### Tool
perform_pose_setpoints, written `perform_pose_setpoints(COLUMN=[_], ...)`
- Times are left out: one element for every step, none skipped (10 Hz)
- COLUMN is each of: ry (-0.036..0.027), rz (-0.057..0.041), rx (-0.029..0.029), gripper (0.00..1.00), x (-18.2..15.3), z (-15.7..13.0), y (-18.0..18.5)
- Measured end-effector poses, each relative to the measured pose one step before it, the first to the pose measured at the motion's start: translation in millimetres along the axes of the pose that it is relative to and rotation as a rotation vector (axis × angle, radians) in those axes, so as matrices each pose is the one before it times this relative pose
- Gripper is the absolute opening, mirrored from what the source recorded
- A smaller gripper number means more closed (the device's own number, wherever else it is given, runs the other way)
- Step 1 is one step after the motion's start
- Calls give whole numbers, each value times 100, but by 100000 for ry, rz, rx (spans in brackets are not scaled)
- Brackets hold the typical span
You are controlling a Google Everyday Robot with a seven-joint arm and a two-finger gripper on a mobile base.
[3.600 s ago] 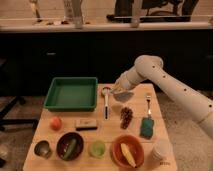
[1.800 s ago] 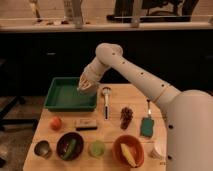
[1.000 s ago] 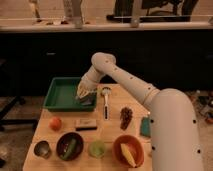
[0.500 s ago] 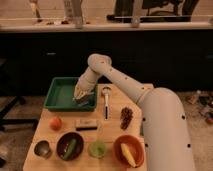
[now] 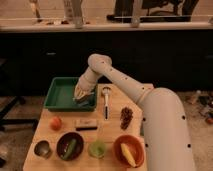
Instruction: Place towel in tray
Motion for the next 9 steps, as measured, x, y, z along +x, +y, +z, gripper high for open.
perform_pose_setpoints(ry=[2,-10,-2,-6,-3,2,-4,4,0], rz=[-5,-14,12,-11,-9,4,-6,4,-8], rx=[-17,2,-6,-16,-6,-2,-4,7,-3], gripper=[62,72,78,80,80,80,80,80,80], x=[-2,-7,2,-7,-3,1,0,1,-1], z=[5,0,3,5,6,-2,3,-3,0], y=[6,-4,6,4,-2,3,1,-1,1])
